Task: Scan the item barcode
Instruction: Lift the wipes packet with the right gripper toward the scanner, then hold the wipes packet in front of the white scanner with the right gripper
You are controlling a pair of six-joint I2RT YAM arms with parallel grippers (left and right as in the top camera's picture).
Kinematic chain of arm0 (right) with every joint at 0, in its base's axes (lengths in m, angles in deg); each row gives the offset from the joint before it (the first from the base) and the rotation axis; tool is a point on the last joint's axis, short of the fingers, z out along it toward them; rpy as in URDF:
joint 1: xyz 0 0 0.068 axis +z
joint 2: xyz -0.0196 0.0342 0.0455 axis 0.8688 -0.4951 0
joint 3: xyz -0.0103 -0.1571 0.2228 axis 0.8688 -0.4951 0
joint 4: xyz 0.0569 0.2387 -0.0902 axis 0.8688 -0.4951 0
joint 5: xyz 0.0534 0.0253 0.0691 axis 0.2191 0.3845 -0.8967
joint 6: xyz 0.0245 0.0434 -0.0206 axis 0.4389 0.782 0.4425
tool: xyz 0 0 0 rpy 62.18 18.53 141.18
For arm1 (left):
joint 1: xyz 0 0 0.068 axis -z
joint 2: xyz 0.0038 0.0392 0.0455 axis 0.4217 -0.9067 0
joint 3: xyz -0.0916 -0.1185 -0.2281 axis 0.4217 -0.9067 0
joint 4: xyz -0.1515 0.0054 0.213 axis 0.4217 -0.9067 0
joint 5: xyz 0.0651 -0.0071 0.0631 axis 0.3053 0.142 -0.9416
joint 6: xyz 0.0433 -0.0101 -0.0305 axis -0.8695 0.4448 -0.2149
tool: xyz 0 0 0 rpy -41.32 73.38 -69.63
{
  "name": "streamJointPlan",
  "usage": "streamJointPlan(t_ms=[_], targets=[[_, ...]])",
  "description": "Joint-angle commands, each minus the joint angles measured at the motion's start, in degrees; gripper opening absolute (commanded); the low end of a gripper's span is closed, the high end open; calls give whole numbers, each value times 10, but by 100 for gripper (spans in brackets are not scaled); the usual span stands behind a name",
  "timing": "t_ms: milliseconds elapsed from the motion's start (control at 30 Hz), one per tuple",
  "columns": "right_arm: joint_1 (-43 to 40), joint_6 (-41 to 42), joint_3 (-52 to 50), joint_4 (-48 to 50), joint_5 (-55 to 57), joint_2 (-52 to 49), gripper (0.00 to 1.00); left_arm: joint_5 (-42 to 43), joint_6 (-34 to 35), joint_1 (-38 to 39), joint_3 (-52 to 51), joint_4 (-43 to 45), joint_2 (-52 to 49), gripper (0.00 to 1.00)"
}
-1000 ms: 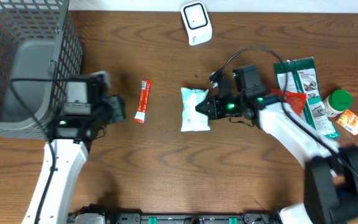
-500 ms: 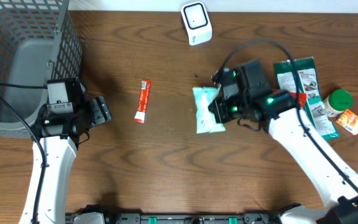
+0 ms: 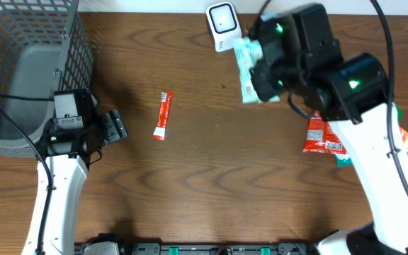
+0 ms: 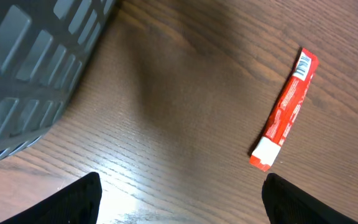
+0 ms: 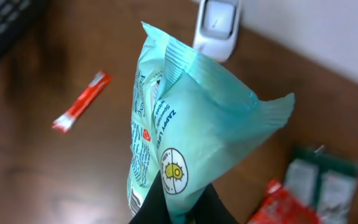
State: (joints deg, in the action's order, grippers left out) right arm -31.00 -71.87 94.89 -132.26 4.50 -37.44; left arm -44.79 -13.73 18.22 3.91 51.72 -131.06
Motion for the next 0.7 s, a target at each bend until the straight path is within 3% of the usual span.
streamJointPlan(t_ms=[0,333,667], targets=[[31,-83,17,24,98,-41,1,-13,-1,-6,0,-3,-5,83],[88,-273,17,181,336,-179,1,-13,-1,-6,0,-3,-5,83],[90,-580,17,490,427,-333,1,-13,-1,-6,0,-3,-5,84]])
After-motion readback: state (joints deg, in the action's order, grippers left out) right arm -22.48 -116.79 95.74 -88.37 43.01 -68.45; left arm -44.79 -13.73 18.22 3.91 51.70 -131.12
